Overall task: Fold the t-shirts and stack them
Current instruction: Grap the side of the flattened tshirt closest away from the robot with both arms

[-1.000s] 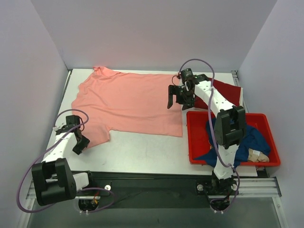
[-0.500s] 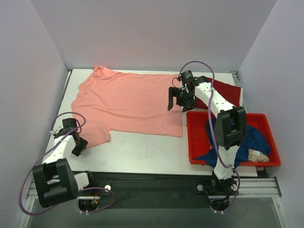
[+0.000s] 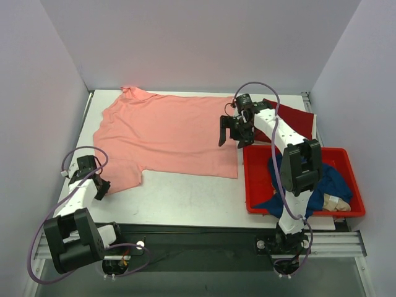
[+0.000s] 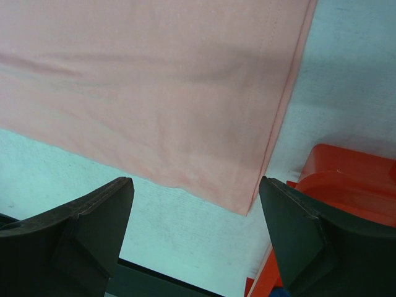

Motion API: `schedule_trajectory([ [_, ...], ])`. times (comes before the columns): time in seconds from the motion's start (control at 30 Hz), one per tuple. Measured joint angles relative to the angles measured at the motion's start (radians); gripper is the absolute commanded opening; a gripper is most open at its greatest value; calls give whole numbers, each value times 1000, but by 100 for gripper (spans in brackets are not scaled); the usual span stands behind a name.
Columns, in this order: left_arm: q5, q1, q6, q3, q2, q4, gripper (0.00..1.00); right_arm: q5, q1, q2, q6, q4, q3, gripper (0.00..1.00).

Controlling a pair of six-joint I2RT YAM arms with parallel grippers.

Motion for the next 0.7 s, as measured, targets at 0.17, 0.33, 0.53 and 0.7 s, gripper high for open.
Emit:
schedule_trajectory([
  [0.17, 3, 13, 6, -2, 9, 20, 12, 0, 0, -6, 0, 0, -21, 85],
  [0.33, 18, 24, 12, 2, 12, 26, 0, -7, 4, -45, -3, 6, -69, 83],
  [0.53, 19, 71, 38, 38, 30, 7, 0, -12, 35, -112, -16, 10, -196, 79],
  [0.7, 30, 150, 73, 87, 66, 13, 0, -7, 103, -128, -19, 7, -299, 77],
])
